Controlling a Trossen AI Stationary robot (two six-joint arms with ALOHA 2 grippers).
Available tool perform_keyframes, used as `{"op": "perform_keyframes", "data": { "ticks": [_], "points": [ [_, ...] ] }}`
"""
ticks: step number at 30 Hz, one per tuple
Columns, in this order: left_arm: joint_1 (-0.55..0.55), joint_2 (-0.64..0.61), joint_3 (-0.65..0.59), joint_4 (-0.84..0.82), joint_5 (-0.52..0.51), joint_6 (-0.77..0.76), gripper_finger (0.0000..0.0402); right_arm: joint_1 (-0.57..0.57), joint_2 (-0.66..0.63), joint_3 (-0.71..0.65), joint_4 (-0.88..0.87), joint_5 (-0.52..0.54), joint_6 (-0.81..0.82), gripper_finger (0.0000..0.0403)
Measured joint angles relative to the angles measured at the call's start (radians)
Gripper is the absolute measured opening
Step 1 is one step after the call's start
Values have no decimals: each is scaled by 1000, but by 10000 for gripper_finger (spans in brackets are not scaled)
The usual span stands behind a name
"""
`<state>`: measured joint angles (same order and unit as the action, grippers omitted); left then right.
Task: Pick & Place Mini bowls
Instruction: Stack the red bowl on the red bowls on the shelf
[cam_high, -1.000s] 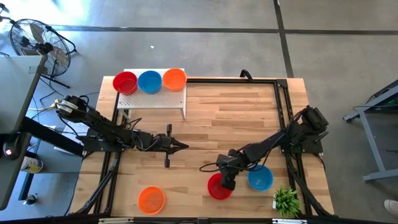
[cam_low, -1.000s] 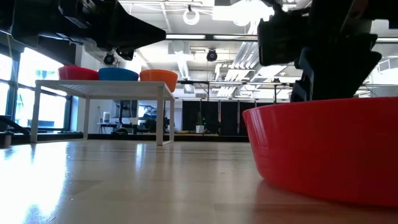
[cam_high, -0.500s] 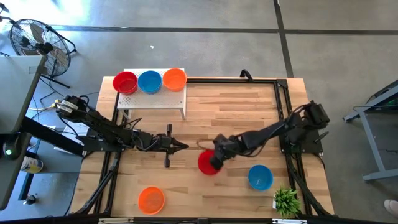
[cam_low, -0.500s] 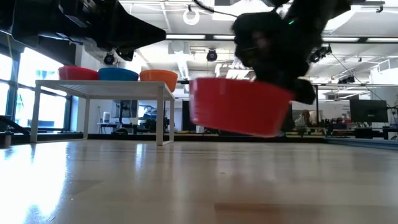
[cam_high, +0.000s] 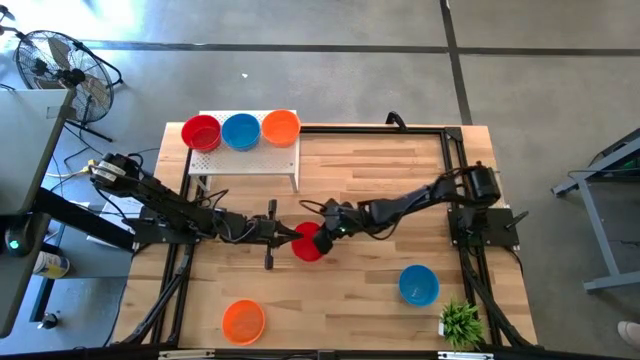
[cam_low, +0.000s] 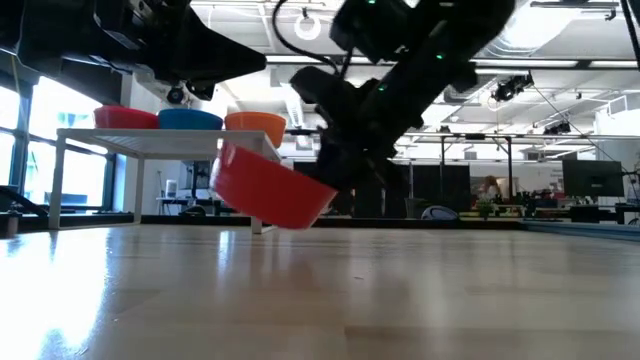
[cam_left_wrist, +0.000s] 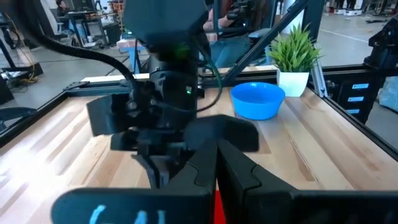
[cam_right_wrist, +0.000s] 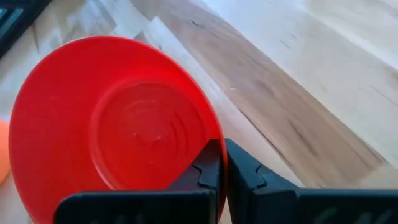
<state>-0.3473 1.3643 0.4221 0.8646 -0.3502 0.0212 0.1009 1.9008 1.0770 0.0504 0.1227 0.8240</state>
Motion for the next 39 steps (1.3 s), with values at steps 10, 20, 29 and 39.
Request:
{"op": "perform_keyframes", "data": {
  "ticks": [10,20,29,39],
  "points": [
    [0,0,0,0,-8,5,0,-3,126,188,-135,14,-150,13],
    [0,0,0,-8,-11,7,0,-2,114,190,-144,41,-253,82],
    [0,0,0,-30,-13,-6,0,11,-124,48,-101,150,-537,40],
    [0,0,66,-276,-59,-73,1,-63,-422,-420,363,101,-648,10]
  ]
}}
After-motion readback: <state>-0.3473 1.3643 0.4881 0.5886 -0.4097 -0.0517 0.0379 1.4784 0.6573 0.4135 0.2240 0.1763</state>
